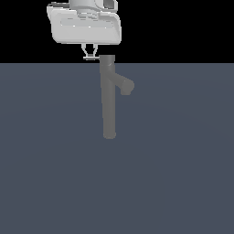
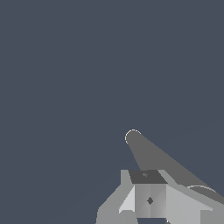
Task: Turn on the faucet by rotating a designated handle.
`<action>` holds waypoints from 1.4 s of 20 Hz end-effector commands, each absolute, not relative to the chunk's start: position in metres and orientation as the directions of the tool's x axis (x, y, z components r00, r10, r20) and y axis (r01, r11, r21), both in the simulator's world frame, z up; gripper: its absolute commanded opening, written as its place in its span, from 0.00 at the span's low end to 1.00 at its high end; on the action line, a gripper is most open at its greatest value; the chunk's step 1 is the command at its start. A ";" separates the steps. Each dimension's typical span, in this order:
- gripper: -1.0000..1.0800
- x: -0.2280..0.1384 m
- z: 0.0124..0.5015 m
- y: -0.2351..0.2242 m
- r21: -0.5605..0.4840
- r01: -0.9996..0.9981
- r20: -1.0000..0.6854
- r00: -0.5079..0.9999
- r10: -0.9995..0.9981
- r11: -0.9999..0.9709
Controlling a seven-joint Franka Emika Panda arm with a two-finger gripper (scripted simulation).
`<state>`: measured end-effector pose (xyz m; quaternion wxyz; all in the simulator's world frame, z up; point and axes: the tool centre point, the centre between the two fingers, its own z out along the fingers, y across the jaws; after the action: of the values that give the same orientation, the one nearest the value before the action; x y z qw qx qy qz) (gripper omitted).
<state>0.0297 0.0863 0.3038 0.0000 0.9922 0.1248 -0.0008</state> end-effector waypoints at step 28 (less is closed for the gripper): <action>0.00 -0.022 0.301 0.077 0.000 0.252 0.005 0.968 0.252 -0.968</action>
<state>-0.0130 0.0850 0.3006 -0.0005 0.9913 0.1310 0.0077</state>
